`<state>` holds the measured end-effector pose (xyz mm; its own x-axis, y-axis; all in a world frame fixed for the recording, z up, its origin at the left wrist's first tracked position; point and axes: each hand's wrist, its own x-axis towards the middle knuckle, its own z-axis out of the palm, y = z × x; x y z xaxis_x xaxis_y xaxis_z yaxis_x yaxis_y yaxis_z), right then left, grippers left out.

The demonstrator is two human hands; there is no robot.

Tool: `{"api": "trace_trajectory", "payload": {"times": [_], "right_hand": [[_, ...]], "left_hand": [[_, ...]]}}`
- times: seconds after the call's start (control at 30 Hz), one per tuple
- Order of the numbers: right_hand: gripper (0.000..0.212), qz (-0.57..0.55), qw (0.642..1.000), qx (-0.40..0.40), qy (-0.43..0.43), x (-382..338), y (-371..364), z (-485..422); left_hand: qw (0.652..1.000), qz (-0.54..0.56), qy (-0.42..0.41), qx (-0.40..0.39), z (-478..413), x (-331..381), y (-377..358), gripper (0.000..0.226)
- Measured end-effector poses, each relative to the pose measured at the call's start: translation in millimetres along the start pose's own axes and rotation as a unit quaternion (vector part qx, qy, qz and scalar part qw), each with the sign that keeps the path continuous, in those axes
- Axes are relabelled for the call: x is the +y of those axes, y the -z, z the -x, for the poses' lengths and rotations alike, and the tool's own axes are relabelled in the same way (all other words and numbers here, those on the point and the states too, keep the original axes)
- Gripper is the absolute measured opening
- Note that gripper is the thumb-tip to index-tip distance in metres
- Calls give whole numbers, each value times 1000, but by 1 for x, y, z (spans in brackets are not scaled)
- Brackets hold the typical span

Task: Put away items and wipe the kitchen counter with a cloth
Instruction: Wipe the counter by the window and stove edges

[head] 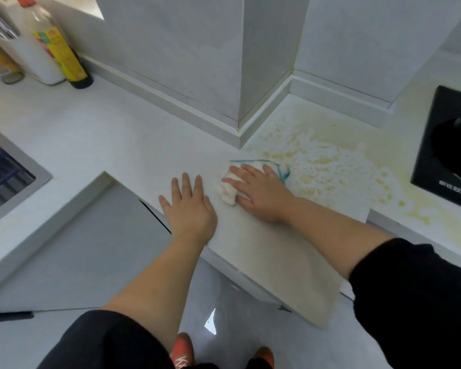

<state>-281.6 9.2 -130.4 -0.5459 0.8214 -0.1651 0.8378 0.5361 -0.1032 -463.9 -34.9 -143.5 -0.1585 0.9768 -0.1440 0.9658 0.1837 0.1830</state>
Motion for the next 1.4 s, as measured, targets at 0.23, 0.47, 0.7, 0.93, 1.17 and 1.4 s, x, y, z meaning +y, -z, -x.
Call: {"api": "trace_trajectory", "payload": {"times": [0.23,0.47,0.7,0.93,1.17,1.4], "right_hand": [[52,-48,999,16,-12,-25,-2,-15],[52,-78,994,-22,74,3,3,-7],[52,-62,997,8,-41,-20,16,-76],[57,-40,998,43,9,-6,2,10],[56,-45,996,8,-73,-6,3,-25],[57,-35,998,45,-23,-41,-17,40]], "left_hand": [[1000,-5,1,6,1,0,-1,55],[1000,-9,-8,0,0,-2,2,55],[1000,-12,-1,12,-2,-3,-2,55],[1000,-6,-2,12,0,-2,0,55],[1000,0,-3,22,-3,-4,-3,54],[1000,7,-5,28,-3,-6,-3,53]]}}
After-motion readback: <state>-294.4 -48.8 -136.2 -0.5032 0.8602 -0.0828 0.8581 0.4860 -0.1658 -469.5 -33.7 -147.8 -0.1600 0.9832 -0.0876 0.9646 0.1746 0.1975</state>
